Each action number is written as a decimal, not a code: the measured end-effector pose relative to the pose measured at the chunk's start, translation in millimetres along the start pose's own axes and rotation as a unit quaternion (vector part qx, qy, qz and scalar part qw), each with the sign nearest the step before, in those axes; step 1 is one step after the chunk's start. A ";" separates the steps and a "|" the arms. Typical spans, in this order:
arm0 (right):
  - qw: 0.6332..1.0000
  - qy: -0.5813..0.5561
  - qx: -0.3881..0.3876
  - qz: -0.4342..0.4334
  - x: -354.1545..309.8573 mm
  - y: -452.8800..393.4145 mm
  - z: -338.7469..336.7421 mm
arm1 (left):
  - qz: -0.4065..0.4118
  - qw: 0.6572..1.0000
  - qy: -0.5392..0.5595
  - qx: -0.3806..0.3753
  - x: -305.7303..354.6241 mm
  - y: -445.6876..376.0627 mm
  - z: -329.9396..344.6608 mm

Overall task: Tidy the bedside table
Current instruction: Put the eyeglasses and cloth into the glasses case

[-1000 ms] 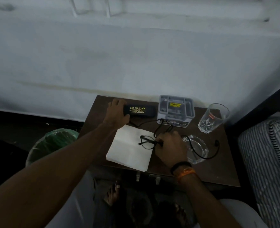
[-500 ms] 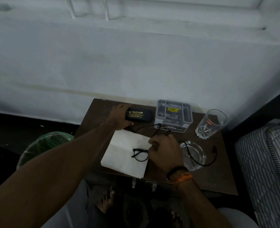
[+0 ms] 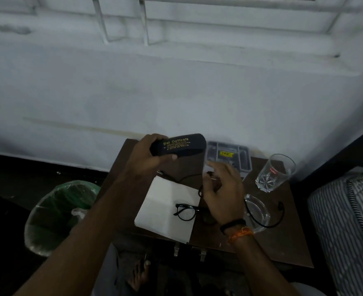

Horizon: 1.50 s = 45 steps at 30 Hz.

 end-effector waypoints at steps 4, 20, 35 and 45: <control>0.999 -0.037 0.037 0.008 -14.0 -9.5 -11.9 | -0.026 0.991 0.129 -0.035 17.3 29.5 3.1; 0.973 -0.160 -0.162 0.029 3.8 -13.7 -25.1 | -0.127 0.943 0.303 -0.054 6.0 44.1 35.9; 0.972 -0.098 -0.214 0.013 26.8 -30.7 -27.9 | -0.124 0.951 0.264 -0.102 5.2 36.4 61.6; 0.966 -0.176 -0.180 0.067 31.1 -40.7 -28.8 | -0.093 0.946 0.282 -0.127 11.7 39.9 58.9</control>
Point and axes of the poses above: each hand's wrist, its own y-axis away from the middle knuckle, its own z-axis out of the palm, x = y × z, the point moved 2 cm from there along -y, towards the middle knuckle, and after that the axes turned 9 degrees about y, right-handed, at the moved point
